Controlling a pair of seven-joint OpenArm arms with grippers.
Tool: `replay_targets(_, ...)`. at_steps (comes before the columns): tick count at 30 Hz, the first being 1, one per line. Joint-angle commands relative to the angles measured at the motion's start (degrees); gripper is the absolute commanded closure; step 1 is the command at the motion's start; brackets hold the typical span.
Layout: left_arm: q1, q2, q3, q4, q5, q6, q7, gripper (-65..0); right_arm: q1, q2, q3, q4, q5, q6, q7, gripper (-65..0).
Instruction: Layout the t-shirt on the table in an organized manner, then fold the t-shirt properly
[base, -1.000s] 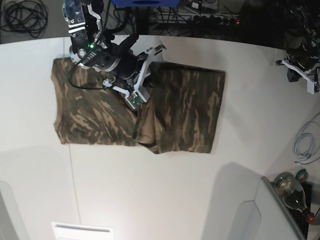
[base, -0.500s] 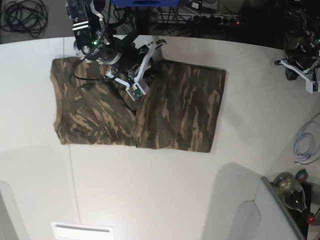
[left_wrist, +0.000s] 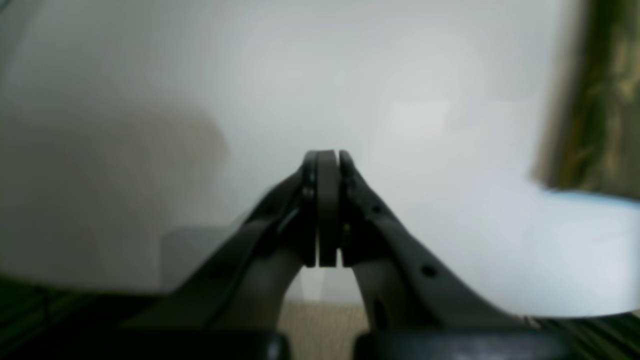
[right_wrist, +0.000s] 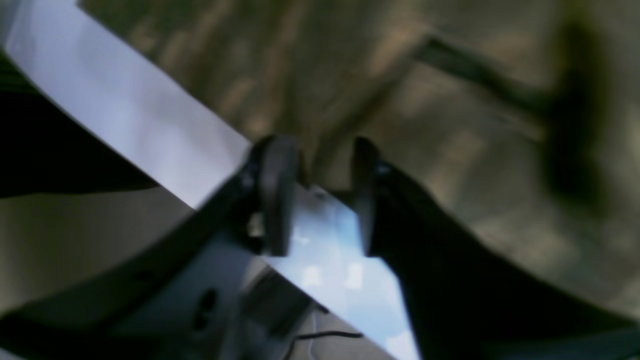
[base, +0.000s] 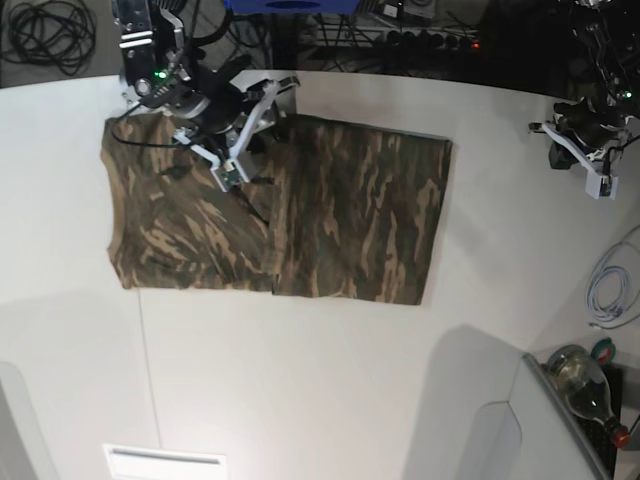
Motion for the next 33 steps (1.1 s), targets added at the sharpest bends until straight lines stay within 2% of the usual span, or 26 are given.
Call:
replay_targets(1, -0.2, -1.0, -0.1, 1.2, -0.5, 0.0, -1.0, 0.0, -0.4, -0.5, 1.5, 3.4, 1.2, 0.5, 1.4, -26.7)
replay_targets(4, -1.2, -0.7, 0.4, 1.6, -0.8, 0.0, -1.0, 0.0, -0.9, -0.5, 9.5, 8.7, 1.2, 0.5, 1.4, -36.3)
replay_targets(7, -2.7, -0.6, 3.7, 2.4, -0.8, 0.0, -1.0, 0.0, 2.7, -1.1, 21.3, 9.0, 1.9, 0.5, 1.4, -47.4)
replay_targets(10, -4.6, -0.4, 9.7, 4.4, -0.8, 0.0, -1.0, 0.0, 6.8, -0.7, 31.9, 5.6, 8.1, 0.7, 0.6, -55.7)
replay_targets(12, -6.2, 1.7, 14.4, 5.7, -0.6, 0.0, -1.0, 0.0, 9.7, 1.1, 37.3, 1.9, 14.7, 0.9, -2.4, -55.7)
replay_targets(16, -11.2, 6.2, 23.5, 5.9, -0.3, 0.5, -1.0, 0.0, 14.9, 6.6, 44.3, -9.4, 27.2, 5.8, -11.0, -55.7)
replay_targets(18, -13.9, 8.2, 28.2, 3.9, -0.3, 3.0, -1.0, 0.0, 16.8, 8.5, 46.4, -15.2, 30.7, 7.2, -13.1, -55.7)
replay_targets(20, -16.7, 9.6, 32.9, 0.0, -0.3, 6.5, -1.5, 0.0, 17.7, 10.0, 46.7, -19.7, 31.8, 7.6, -13.8, -55.7)
replay_targets(26, -21.3, 9.5, 46.6, -15.7, -0.3, 13.9, -11.6, 0.0, 18.5, 10.8, 46.6, -23.7, 31.8, 8.9, -14.0, -55.7)
replay_targets(29, -21.9, 9.5, 49.4, -20.7, -0.3, 14.9, -14.5, 0.0, 18.5, 11.0, 44.1, -25.4, 31.6, 9.6, -14.0, -55.7)
replay_targets(33, -21.3, 9.4, 49.2, -19.4, -0.4, 15.0, -16.3, 0.0, 19.8, 12.4, 39.6, -31.1, 31.7, 9.6, -13.5, -55.7)
